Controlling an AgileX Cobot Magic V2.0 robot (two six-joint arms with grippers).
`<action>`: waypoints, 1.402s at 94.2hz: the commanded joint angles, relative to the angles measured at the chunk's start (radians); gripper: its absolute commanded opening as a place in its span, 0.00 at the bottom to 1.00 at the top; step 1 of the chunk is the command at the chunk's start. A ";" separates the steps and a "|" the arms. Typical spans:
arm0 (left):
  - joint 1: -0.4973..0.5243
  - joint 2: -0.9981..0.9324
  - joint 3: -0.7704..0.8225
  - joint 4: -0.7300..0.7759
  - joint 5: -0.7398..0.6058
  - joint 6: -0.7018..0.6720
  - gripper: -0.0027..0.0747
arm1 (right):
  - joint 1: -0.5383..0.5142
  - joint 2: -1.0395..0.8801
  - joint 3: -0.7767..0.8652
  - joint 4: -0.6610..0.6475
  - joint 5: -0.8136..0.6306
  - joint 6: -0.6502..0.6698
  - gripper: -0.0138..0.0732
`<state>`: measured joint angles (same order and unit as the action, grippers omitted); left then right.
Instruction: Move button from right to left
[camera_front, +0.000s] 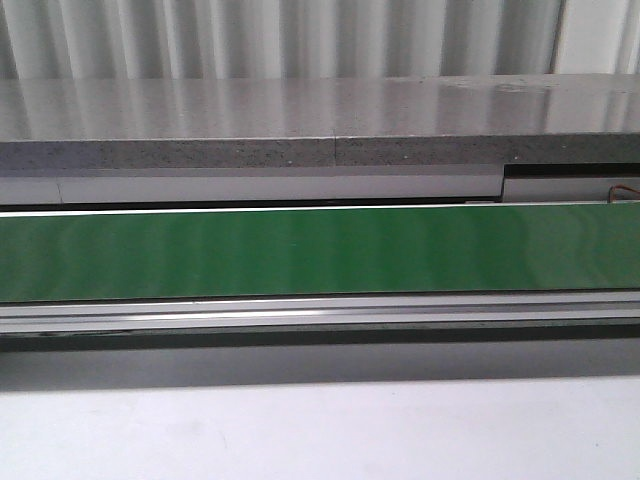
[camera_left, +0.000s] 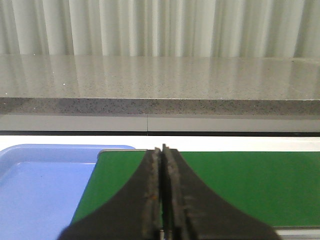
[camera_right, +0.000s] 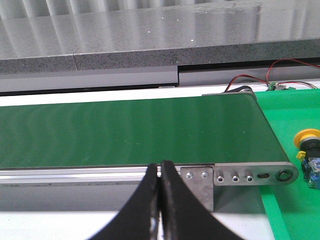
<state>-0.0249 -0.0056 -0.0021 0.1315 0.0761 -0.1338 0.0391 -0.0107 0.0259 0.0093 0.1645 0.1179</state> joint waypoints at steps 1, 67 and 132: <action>-0.004 -0.033 0.025 -0.009 -0.076 -0.007 0.01 | -0.001 -0.015 -0.016 -0.001 -0.084 -0.004 0.08; -0.004 -0.033 0.025 -0.009 -0.076 -0.007 0.01 | -0.001 -0.015 -0.016 -0.001 -0.090 -0.004 0.08; -0.004 -0.033 0.025 -0.009 -0.076 -0.007 0.01 | -0.001 0.103 -0.443 0.045 0.353 -0.004 0.08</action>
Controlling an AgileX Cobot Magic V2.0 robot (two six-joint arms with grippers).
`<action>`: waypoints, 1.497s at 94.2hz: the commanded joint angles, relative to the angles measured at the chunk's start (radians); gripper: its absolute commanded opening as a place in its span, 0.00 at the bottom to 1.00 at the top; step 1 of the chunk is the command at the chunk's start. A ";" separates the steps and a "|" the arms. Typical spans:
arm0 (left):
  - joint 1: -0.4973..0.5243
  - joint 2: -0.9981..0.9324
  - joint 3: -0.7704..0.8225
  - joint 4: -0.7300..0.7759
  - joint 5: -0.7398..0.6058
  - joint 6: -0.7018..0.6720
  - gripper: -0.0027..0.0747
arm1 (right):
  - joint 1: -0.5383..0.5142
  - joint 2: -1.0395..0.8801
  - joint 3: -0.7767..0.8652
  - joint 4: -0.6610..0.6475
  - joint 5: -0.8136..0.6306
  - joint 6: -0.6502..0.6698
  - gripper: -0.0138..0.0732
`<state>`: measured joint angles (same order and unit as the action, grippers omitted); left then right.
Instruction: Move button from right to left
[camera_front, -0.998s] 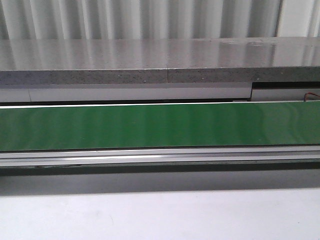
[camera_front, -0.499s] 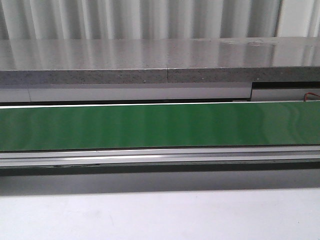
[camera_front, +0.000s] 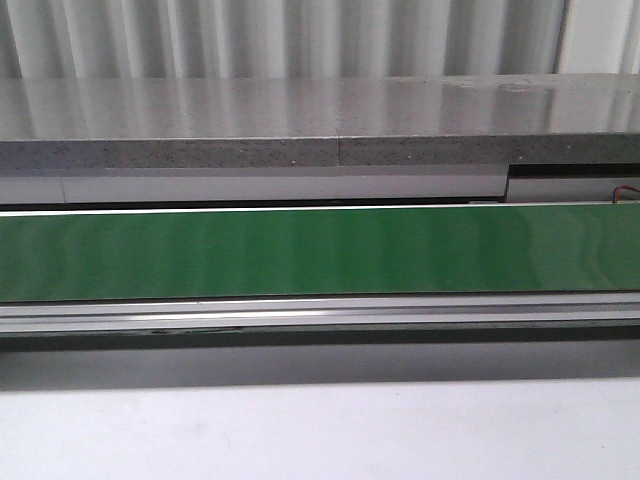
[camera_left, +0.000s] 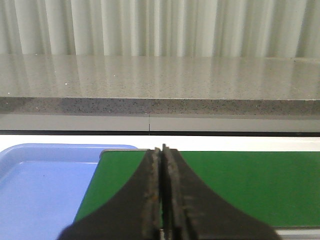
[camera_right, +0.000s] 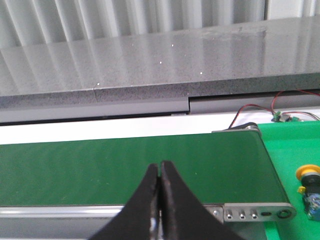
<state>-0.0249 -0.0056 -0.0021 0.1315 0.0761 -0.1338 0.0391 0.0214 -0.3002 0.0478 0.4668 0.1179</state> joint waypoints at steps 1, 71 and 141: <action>-0.004 -0.033 0.025 -0.009 -0.076 -0.007 0.01 | -0.001 0.084 -0.125 0.006 0.070 -0.004 0.08; -0.004 -0.033 0.025 -0.009 -0.076 -0.007 0.01 | -0.001 0.498 -0.486 0.038 0.515 -0.004 0.11; -0.004 -0.033 0.025 -0.009 -0.076 -0.007 0.01 | -0.004 0.637 -0.577 -0.002 0.509 0.006 0.86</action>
<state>-0.0249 -0.0056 -0.0021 0.1315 0.0761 -0.1338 0.0391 0.5925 -0.8160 0.0811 1.0471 0.1212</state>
